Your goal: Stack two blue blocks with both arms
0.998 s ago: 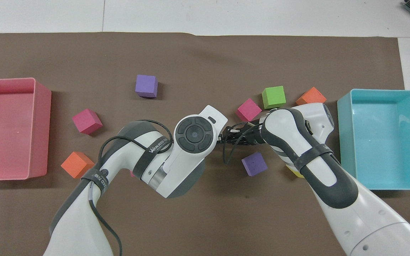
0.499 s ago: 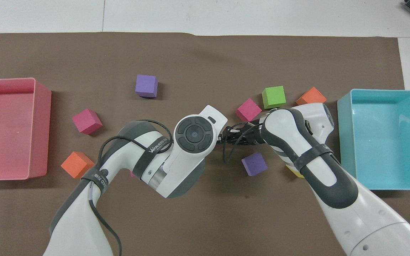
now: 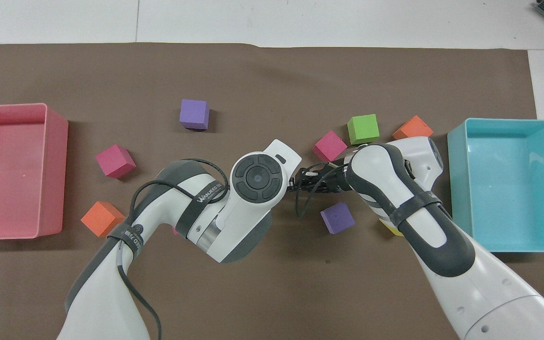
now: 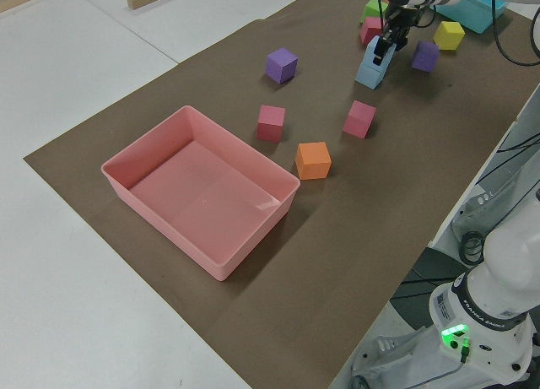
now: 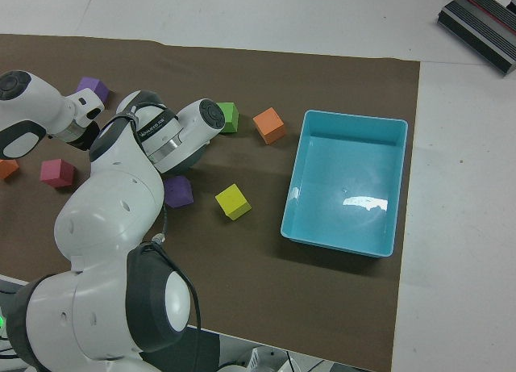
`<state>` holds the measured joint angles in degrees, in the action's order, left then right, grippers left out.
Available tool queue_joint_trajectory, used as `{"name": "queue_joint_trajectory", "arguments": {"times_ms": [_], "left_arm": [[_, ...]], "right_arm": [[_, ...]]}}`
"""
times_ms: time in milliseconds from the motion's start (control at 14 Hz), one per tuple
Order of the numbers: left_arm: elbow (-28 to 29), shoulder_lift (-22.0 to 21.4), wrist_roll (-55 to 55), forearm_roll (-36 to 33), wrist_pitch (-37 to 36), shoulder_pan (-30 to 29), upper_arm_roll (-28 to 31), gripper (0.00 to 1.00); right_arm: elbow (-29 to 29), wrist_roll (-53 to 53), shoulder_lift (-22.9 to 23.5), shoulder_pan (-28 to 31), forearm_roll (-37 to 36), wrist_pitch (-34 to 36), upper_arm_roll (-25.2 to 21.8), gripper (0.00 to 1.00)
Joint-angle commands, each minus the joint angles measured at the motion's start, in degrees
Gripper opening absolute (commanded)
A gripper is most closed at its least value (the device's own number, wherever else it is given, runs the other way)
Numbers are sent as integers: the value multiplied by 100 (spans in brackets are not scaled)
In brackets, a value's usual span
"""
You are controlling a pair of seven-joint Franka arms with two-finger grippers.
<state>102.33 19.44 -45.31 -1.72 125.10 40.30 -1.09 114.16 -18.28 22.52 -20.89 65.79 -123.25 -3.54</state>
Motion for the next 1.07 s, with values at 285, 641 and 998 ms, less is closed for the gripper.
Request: {"name": "queue_joint_trajectory", "arguments": {"times_ms": [285, 641, 998], "left_arm": [[130, -115, -4, 58, -56, 74, 91, 100], [86, -378, 22, 58, -65, -57, 91, 100], [103, -844, 232, 75, -573, -216, 91, 100]], "right_arm": [[89, -247, -55, 32, 171, 47, 20, 0], [89, -247, -55, 24, 171, 38, 11, 0], [89, -247, -55, 24, 171, 38, 20, 0]]}}
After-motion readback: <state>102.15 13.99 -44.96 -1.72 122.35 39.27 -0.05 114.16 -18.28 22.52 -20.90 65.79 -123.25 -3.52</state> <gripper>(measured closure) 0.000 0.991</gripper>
